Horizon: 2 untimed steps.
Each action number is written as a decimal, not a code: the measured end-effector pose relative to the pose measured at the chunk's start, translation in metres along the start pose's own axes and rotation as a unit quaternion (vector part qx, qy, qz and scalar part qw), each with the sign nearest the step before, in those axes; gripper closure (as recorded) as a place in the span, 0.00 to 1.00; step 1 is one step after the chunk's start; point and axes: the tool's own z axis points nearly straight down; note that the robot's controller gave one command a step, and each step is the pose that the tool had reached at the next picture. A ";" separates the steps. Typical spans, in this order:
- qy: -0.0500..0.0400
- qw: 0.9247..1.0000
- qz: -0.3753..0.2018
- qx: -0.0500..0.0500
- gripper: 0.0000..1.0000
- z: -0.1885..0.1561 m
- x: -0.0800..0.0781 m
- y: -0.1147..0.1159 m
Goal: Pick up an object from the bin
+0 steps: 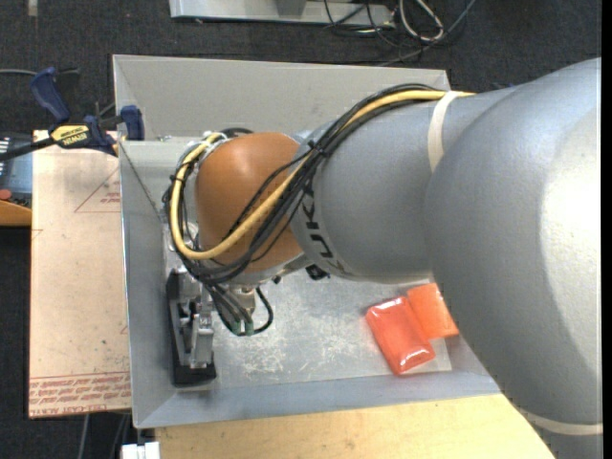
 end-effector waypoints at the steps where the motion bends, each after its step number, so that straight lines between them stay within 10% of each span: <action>1: 0.007 0.970 -0.245 -0.003 0.00 0.071 0.001 0.005; 2: -0.003 0.970 -0.242 -0.002 0.00 0.035 -0.003 -0.001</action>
Offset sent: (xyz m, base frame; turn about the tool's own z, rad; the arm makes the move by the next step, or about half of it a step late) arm 0.0018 -0.0022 -0.0354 -0.4923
